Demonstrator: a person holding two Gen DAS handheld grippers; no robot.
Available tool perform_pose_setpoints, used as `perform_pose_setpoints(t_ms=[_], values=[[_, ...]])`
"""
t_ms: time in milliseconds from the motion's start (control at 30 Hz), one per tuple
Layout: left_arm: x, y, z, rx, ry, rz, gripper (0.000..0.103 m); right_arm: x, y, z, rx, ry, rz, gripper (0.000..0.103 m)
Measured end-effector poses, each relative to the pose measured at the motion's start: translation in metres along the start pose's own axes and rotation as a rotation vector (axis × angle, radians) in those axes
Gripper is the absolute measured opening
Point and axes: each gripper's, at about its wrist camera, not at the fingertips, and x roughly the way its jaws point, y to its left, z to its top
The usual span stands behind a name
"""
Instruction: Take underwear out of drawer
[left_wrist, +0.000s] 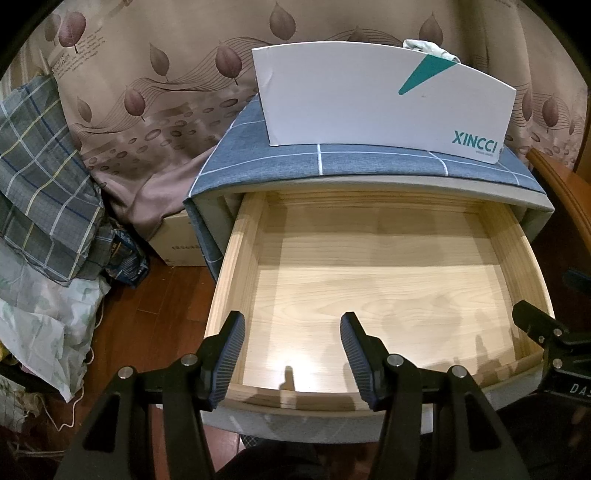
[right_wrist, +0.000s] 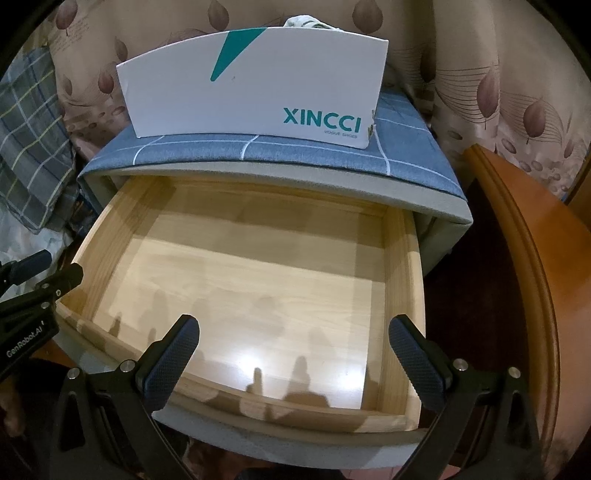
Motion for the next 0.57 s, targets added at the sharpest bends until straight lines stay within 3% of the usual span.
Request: perform_pose_setpoints(t_ms=[567], values=[[-0.001,-0.0005,0.0012,0.007,-0.009,-0.012,0.055,0.0002,-0.0001,-0.0003,0.002,0.003,0.0,0.101]])
